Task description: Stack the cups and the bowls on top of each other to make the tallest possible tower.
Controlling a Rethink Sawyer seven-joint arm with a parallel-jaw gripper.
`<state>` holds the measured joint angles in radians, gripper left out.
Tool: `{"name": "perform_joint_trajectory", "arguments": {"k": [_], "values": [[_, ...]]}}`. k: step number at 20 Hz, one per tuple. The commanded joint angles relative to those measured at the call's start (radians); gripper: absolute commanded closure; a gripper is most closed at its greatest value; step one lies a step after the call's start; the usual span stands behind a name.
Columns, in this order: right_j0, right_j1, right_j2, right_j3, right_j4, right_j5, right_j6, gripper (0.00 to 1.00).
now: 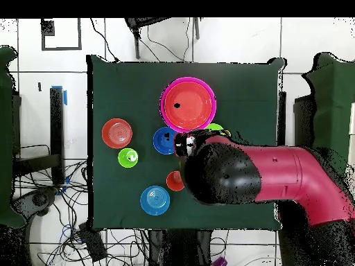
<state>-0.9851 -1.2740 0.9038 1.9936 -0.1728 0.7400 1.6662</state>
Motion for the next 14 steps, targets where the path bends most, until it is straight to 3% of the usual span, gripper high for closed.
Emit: {"name": "perform_joint_trajectory", "arguments": {"k": [1,14], "values": [[0.045,0.054,-0.058,0.010,-0.058,0.095,-0.009,0.00],[0.053,0.055,-0.070,-0.013,-0.039,0.121,-0.014,0.00]]}}
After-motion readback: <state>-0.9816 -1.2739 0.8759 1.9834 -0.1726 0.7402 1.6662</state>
